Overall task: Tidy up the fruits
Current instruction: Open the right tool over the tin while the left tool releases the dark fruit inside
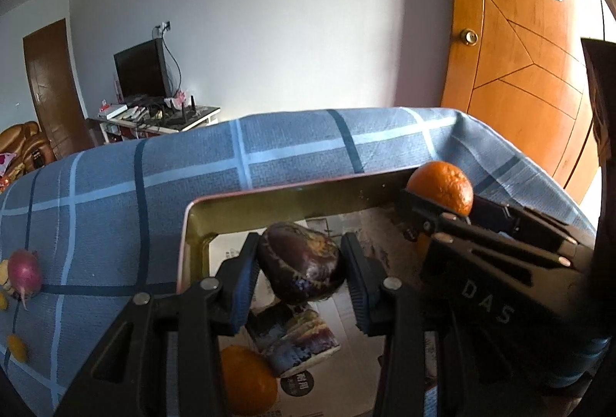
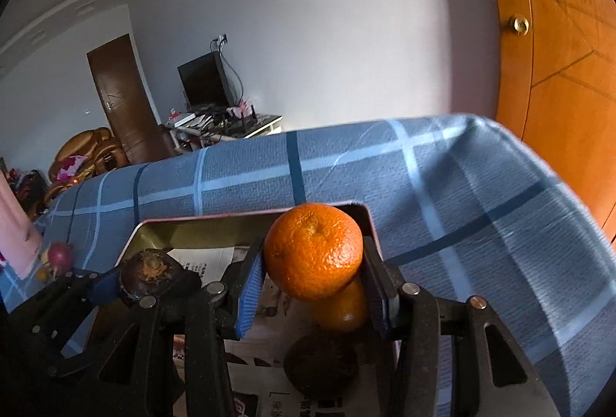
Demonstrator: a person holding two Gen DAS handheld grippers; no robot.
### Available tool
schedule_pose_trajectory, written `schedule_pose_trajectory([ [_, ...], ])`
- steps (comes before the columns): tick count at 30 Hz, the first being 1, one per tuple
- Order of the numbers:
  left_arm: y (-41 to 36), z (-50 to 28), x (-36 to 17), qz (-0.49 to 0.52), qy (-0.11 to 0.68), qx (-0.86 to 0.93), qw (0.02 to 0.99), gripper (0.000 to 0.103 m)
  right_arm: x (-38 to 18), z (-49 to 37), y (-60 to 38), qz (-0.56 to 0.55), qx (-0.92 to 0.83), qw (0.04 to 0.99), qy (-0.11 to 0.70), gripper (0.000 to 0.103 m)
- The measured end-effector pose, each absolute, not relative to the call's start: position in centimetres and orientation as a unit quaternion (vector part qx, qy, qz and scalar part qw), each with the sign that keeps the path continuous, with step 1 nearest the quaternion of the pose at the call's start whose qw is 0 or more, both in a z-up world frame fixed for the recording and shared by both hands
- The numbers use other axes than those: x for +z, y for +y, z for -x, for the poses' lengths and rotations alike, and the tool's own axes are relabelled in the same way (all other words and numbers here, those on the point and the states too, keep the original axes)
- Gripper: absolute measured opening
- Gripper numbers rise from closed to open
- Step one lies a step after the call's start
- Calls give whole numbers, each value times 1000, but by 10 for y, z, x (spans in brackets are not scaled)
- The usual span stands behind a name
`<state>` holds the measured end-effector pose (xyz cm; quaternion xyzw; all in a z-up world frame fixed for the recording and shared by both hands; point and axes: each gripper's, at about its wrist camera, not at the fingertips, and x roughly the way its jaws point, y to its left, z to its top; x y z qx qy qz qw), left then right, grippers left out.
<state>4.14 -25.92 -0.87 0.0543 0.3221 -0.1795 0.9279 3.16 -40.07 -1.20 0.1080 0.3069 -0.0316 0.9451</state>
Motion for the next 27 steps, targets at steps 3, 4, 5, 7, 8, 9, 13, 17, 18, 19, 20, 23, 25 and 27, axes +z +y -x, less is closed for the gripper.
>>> schedule_pose_trajectory([
  [3,-260,-43,-10,-54,327,-179,926,45,-14,-31,-399,-112,-17,944,310,51],
  [4,-260,-43,-9,-56,326,-176,927,45,-14,-31,-397,-113,-9,944,310,51],
  [5,-260,-43,-9,-57,325,-174,928,48,-14,-31,-396,-115,-4,944,310,51],
  [7,-260,-40,-7,-58,319,-176,930,54,-13,-29,-397,-121,3,944,307,54],
  [8,-259,-39,-6,-57,316,-176,931,63,-13,-28,-398,-124,0,944,305,56],
  [9,-258,-38,-5,-56,312,-175,932,77,-12,-27,-400,-128,-2,945,302,60],
  [13,-250,-23,7,-41,266,-169,948,101,-5,-18,-411,-164,2,948,273,68],
  [17,-248,-5,25,-61,208,-161,963,103,7,-4,-415,-167,-21,959,227,77],
  [18,-246,-3,28,-61,200,-156,965,103,9,0,-416,-166,-31,962,216,79],
  [19,-242,0,30,-57,190,-148,969,103,11,5,-418,-168,-40,964,204,79],
  [20,-239,1,31,-53,187,-144,970,103,12,7,-419,-169,-45,964,200,79],
  [23,-231,-3,32,-41,197,-145,969,103,15,15,-423,-173,-69,966,179,79],
  [25,-226,-2,31,-40,197,-139,970,103,18,22,-425,-175,-87,967,162,79],
  [27,-219,2,32,-42,191,-136,971,103,19,27,-426,-172,-98,969,148,79],
])
